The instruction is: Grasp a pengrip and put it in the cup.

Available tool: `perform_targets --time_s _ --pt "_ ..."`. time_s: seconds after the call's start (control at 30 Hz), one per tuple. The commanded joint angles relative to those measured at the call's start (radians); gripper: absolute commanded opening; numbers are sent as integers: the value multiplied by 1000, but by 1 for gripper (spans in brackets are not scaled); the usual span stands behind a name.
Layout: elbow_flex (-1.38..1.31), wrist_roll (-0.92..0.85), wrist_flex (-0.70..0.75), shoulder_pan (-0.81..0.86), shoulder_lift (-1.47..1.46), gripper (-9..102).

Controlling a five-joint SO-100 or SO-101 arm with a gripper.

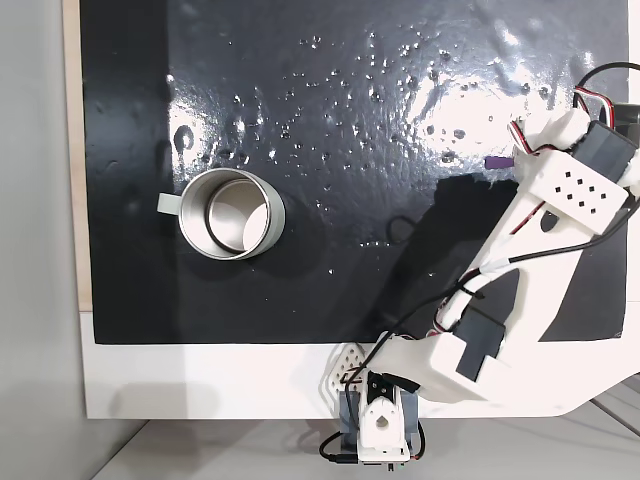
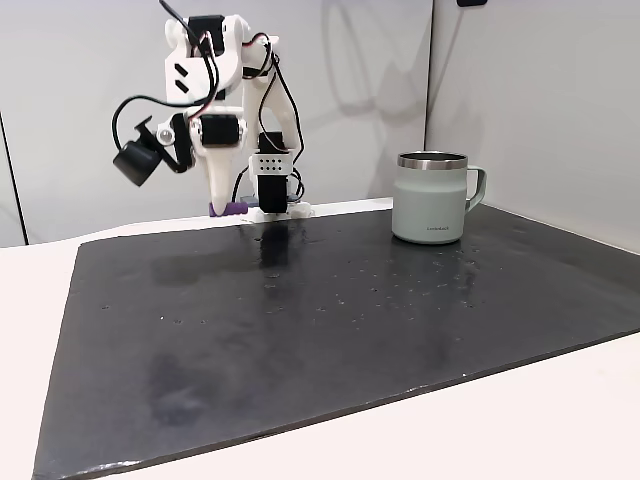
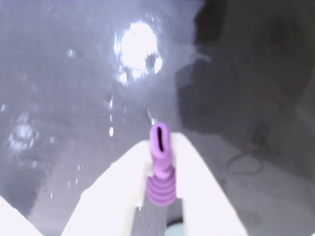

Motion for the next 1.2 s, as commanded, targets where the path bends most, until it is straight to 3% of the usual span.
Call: perform_targets --time_s 0.0,0.3,0.63,0.83,1.17 --pt "-66 6 81 -3 187 0" --pt "-37 2 124 21 495 0" --pt "31 37 127 -34 603 0" --pt "52 147 127 -201 638 0" --pt "143 354 129 -615 821 0"
